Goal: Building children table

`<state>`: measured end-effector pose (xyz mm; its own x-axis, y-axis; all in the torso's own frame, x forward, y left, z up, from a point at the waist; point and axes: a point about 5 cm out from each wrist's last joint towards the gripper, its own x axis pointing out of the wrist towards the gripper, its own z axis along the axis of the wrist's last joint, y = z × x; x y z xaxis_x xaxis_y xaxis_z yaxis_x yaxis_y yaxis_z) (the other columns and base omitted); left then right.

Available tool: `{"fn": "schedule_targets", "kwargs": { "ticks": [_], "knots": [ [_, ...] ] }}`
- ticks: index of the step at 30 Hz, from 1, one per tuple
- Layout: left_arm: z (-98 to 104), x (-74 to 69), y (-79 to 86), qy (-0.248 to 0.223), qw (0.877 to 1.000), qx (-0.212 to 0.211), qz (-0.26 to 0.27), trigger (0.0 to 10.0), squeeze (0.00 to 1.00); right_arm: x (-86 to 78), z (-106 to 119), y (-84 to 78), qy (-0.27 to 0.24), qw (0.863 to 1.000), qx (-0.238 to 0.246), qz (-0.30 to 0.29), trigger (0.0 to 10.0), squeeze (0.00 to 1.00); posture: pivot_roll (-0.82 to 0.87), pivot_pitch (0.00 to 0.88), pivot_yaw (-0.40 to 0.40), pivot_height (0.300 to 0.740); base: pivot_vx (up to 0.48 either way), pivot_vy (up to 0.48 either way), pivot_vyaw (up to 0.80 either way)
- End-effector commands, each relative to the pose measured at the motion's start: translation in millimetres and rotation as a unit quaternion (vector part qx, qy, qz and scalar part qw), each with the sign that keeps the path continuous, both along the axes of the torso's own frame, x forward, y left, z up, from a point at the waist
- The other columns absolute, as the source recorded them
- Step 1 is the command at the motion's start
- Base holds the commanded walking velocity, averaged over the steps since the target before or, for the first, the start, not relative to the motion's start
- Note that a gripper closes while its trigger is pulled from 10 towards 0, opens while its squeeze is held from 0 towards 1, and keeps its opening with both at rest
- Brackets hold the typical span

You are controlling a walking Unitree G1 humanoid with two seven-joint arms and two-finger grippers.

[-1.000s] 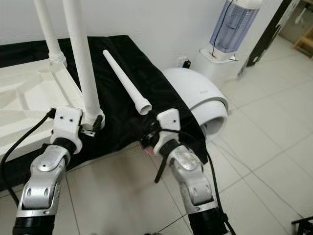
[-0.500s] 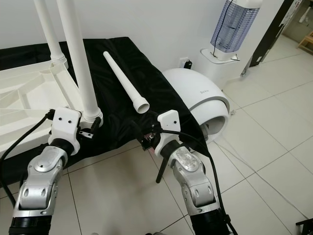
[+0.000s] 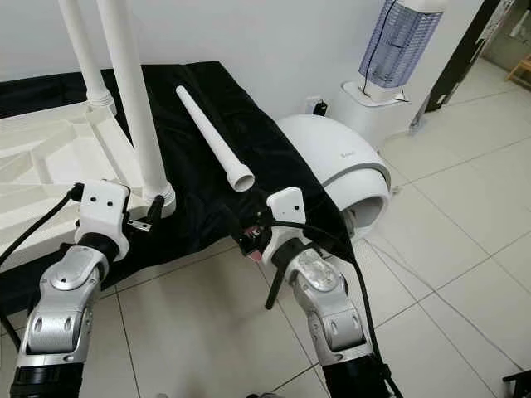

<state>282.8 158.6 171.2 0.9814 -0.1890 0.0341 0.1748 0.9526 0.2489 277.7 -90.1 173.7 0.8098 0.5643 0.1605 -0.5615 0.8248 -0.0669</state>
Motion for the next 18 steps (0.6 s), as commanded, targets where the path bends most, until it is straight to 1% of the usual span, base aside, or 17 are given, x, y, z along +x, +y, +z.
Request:
{"fn": "schedule_targets", "kwargs": {
  "ticks": [1,12,14,15,16,17,18],
  "knots": [
    [-2.8,-0.3,7.0,0.003,0.999,0.002,0.032,10.0,0.0,-1.8,0.8,3.4,-0.002,1.0,0.003,0.006,10.0,0.0,0.08,0.071,-0.065,0.74,0.0,0.48,0.0],
    [-2.4,0.2,5.5,0.001,1.0,0.002,0.028,10.0,0.0,-1.9,0.7,3.8,-0.002,1.0,0.004,0.006,10.0,0.0,0.08,0.072,-0.063,0.74,0.0,0.467,0.0],
    [-1.9,0.1,4.1,-0.003,1.0,0.007,0.024,10.0,0.0,-1.9,0.7,3.7,-0.002,1.0,0.004,0.006,10.0,0.0,0.08,0.072,-0.063,0.74,0.0,0.0,0.0],
    [-0.3,-0.3,1.8,-0.012,0.999,0.025,0.018,10.0,0.0,-1.8,0.7,3.7,-0.002,1.0,0.004,0.006,10.0,0.0,0.08,0.072,-0.063,0.74,0.0,-0.341,0.0],
    [-0.3,-0.3,1.8,-0.012,0.999,0.025,0.018,10.0,0.0,-1.8,0.7,3.7,-0.002,1.0,0.004,0.006,10.0,0.0,0.08,0.072,-0.063,0.74,0.0,-0.341,0.0],
    [0.9,-0.7,0.1,-0.019,0.999,0.037,0.014,10.0,0.0,-1.8,0.7,3.6,-0.002,1.0,0.004,0.006,10.0,0.0,0.08,0.072,-0.063,0.74,0.0,-0.48,0.0],
    [0.5,-1.1,-1.5,-0.021,0.999,0.038,0.01,10.0,0.0,-1.8,0.8,3.6,-0.002,1.0,0.004,0.006,10.0,0.0,0.08,0.073,-0.062,0.74,0.0,-0.48,0.0]
  ]
}}
